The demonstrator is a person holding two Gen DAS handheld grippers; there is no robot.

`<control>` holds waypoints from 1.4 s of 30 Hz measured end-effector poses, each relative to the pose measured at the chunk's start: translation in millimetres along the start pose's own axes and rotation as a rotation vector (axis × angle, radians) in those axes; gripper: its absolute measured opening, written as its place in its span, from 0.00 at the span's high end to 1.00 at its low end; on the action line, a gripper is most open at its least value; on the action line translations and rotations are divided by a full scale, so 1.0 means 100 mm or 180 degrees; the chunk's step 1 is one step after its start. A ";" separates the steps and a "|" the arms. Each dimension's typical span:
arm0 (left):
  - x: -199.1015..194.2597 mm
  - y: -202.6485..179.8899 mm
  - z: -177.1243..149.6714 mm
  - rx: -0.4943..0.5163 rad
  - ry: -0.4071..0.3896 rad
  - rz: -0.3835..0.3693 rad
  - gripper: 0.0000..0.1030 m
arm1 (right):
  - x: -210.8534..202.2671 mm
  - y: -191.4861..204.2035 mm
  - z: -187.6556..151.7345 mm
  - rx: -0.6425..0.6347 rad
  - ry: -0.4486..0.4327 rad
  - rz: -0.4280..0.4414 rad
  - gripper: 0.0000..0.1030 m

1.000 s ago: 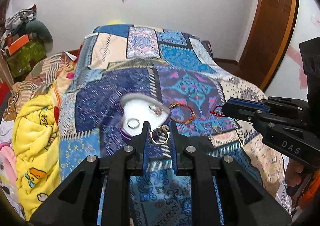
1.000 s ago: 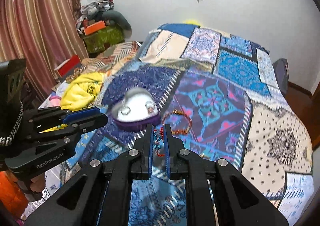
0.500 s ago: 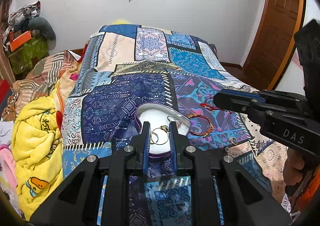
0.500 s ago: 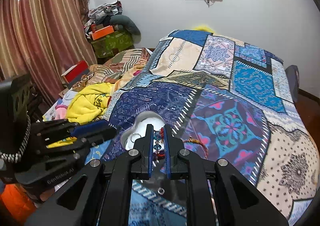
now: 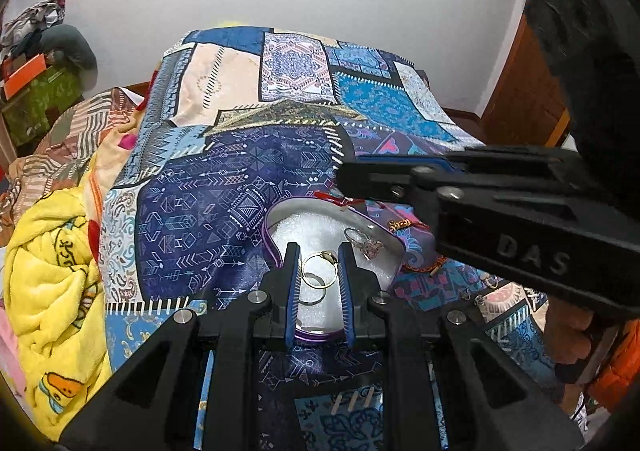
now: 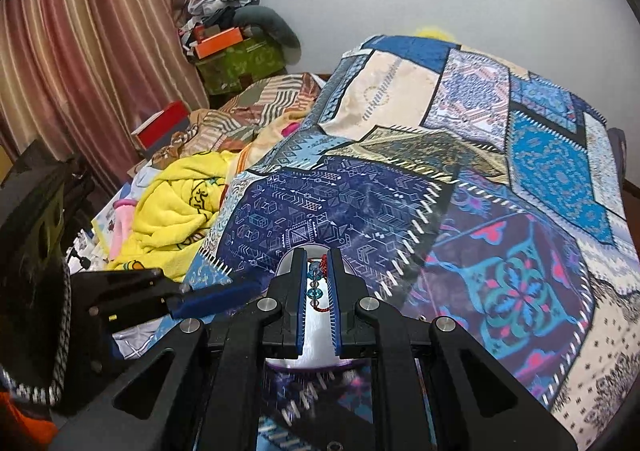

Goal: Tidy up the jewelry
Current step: 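Carry both held pieces into the heart tin and open both tools, then lift both tools out of the tin and back over the quilt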

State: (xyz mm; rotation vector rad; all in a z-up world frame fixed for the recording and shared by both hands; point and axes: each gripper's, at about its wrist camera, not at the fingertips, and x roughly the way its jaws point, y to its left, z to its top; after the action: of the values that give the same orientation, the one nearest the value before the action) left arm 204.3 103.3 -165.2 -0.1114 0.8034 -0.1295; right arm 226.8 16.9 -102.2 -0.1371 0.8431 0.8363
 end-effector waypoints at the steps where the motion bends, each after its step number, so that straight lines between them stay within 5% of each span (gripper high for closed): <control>1: 0.02 0.00 0.00 0.0008 0.0012 -0.0002 0.83 | 0.02 0.00 0.01 0.0002 0.0010 0.0010 0.92; 12: 0.11 0.00 0.02 0.0007 0.0048 -0.0017 0.83 | 0.10 -0.01 0.04 -0.0067 0.0129 0.0175 0.89; 17: 0.12 -0.02 0.03 0.0016 0.0058 0.0004 0.83 | -0.02 0.01 0.04 -0.0128 0.0031 0.0066 0.65; 29: -0.20 -0.05 0.07 0.0010 -0.0066 0.0141 0.73 | -0.52 -0.10 -0.06 -0.0059 -0.0192 -0.0228 0.65; 42: -0.46 -0.29 -0.10 0.0097 0.0059 0.0146 0.72 | -1.04 -0.49 -0.49 0.0301 -0.0179 -0.0590 0.65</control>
State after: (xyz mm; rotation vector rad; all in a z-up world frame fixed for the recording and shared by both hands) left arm 163.4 81.2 -135.0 -0.0630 0.8215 -0.0993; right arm 192.4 -99.0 -71.5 -0.1063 0.8025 0.6227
